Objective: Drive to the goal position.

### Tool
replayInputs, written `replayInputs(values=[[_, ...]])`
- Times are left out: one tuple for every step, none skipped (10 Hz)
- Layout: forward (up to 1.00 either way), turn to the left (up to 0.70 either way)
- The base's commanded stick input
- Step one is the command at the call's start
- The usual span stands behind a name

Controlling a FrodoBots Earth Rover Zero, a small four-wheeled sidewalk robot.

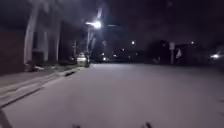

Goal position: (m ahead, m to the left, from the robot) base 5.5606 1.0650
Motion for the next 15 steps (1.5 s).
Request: replayInputs(values=[[0.50, 0.00], [0.50, 0.00], [0.50, 0.00], [0.50, 0.00], [0.50, 0.00], [0.50, 0.00], [0.50, 0.00], [0.50, 0.00], [0.50, 0.00], [0.50, 0.00], [0.50, 0.00], [0.50, 0.00], [0.50, 0.00], [0.50, 0.00], [0.50, 0.00]])
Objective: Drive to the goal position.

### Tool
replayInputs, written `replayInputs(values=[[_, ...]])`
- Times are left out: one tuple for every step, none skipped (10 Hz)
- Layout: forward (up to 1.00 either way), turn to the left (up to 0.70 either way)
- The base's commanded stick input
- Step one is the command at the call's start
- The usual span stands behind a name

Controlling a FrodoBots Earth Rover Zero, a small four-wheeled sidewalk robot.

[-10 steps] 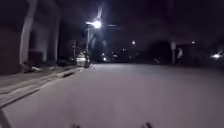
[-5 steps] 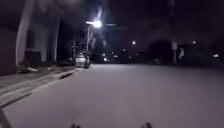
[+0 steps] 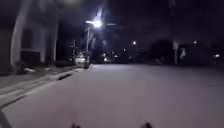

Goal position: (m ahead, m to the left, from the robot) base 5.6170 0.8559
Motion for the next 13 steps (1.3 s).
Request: replayInputs(values=[[0.50, 0.00], [0.50, 0.00], [0.50, 0.00], [0.50, 0.00], [0.50, 0.00], [0.50, 0.00], [0.50, 0.00], [0.50, 0.00], [0.50, 0.00], [0.50, 0.00], [0.50, 0.00], [0.50, 0.00], [0.50, 0.00]])
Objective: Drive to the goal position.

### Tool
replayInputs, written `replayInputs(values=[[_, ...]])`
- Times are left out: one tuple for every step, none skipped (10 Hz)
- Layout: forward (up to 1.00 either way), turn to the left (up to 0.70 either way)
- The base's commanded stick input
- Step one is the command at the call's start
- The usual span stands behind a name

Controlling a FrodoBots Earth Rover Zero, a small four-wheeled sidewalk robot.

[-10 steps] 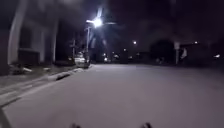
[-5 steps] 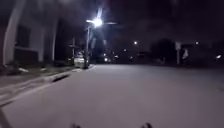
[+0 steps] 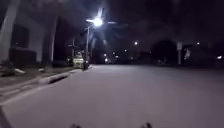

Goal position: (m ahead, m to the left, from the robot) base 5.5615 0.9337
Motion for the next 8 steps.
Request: replayInputs(values=[[0.50, 0.00], [0.50, 0.00], [0.50, 0.00], [0.50, 0.00], [0.50, 0.00], [0.50, 0.00], [0.50, 0.00], [0.50, 0.00]])
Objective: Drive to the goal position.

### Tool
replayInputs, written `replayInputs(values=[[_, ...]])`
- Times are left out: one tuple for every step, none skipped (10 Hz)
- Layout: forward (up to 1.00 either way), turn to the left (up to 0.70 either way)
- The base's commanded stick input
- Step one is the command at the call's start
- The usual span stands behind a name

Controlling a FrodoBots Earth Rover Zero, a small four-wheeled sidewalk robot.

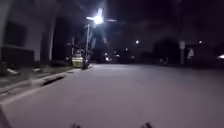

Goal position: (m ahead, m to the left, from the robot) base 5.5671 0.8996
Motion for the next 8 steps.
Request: replayInputs(values=[[0.50, 0.00], [0.50, 0.00], [0.50, 0.00], [0.50, 0.00], [0.50, 0.00], [0.50, 0.00], [0.50, 0.00], [0.50, 0.00]])
